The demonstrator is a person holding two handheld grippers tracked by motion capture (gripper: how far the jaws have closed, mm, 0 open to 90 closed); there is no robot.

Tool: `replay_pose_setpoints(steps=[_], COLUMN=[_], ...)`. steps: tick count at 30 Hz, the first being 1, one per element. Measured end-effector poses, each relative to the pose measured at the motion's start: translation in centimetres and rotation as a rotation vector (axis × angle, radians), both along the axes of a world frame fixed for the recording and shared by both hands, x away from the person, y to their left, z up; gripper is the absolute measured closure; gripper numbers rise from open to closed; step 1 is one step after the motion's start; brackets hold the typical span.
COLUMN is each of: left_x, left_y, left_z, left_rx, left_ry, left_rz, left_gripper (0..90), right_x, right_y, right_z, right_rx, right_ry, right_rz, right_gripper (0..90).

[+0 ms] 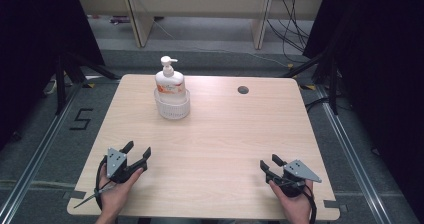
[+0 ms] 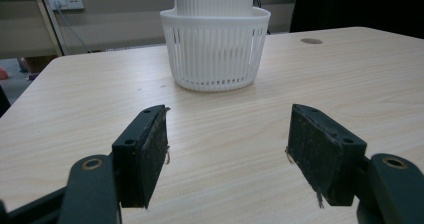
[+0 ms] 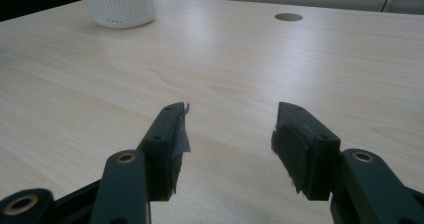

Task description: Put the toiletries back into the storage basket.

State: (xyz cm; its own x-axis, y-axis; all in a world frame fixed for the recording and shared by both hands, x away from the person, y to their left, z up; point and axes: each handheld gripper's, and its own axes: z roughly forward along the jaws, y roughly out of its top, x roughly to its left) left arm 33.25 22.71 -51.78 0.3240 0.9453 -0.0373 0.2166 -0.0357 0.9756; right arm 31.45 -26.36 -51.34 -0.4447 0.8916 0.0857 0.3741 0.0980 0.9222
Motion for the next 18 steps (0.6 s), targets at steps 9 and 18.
replay_pose_setpoints(steps=[9, 18], left_x=[0.12, 0.23], left_y=[0.16, 0.04], left_z=[-0.58, -0.55], left_rx=[0.009, 0.032], left_ry=[0.001, 0.008], left_rz=[0.005, -0.005], left_gripper=[32.1, 32.4], right_x=[0.07, 0.34], right_y=[0.06, -0.29], right_z=[0.00, -0.07], right_rx=[0.003, -0.001], right_ry=[0.013, -0.011], right_rz=[0.009, 0.007], right_gripper=[46.7, 46.4])
